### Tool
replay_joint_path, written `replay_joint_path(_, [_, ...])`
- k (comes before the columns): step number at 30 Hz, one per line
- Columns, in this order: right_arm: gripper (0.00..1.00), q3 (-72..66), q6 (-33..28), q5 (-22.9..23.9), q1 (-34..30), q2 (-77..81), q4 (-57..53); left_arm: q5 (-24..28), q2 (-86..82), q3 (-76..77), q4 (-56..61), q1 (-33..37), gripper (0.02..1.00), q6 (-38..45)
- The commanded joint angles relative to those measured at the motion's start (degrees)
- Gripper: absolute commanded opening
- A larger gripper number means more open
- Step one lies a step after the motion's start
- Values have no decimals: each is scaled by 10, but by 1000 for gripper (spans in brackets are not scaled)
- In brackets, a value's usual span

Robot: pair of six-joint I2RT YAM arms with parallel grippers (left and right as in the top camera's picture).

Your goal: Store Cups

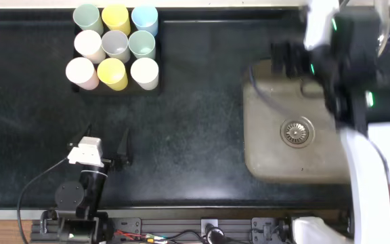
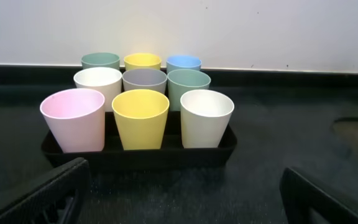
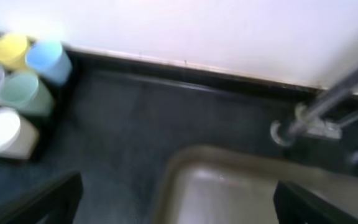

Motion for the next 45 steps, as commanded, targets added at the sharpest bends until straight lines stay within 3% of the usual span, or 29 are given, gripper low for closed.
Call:
replay_joint_path(1, [998,-146,-21,-29,0,-180,49,6,-5,0,-2,3,998,-4])
replay_joint_path(11, [998,-372,2,-28,7,-452,149,6,-5,0,-2,3,998,-4])
replay_joint_path(24, [998,-666,23,-28,7,-674,471,6,-5,0,-2,3,1000,-4])
replay_joint_path(45, [998,-819,24,-11,12,-712,467,6,-5,0,-2,3,1000,-4])
